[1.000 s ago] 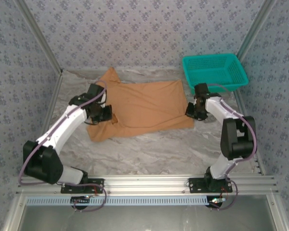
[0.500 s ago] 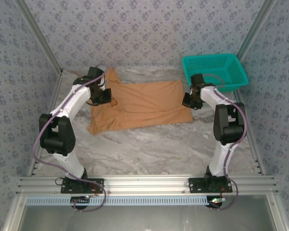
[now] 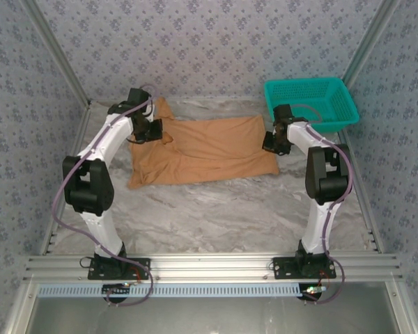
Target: Fold the inside-out t-shirt
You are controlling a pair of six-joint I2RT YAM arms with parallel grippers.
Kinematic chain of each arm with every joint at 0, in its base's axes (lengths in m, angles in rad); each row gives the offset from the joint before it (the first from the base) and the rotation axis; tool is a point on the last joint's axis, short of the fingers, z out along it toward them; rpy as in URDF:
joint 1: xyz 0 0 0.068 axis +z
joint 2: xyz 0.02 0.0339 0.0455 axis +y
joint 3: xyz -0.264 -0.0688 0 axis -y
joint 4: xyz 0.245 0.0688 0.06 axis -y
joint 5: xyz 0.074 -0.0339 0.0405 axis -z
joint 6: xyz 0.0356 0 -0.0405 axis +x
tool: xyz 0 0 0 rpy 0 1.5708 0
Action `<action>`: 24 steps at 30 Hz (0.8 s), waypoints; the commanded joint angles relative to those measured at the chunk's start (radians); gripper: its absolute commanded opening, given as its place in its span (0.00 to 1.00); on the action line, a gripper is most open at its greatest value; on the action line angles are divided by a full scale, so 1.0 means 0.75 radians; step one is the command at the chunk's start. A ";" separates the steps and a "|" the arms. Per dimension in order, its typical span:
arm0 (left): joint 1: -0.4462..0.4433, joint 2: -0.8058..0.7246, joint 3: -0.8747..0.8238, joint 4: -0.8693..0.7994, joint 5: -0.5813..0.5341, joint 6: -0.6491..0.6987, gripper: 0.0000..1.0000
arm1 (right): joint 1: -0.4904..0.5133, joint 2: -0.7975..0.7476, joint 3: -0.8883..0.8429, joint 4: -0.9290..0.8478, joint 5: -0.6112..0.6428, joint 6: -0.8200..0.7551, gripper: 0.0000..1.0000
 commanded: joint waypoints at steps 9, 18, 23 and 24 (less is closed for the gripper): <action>0.032 0.120 0.160 -0.067 0.004 0.054 0.00 | 0.049 0.078 0.096 -0.030 0.104 -0.028 0.06; 0.031 0.327 0.361 -0.112 0.015 0.073 0.01 | 0.086 0.126 0.171 -0.062 0.165 -0.090 0.27; 0.032 0.486 0.549 -0.183 -0.019 0.091 0.04 | 0.108 0.058 0.159 -0.048 0.171 -0.134 0.34; 0.032 0.517 0.579 -0.190 -0.029 0.092 0.05 | 0.112 0.038 0.150 -0.036 0.161 -0.140 0.34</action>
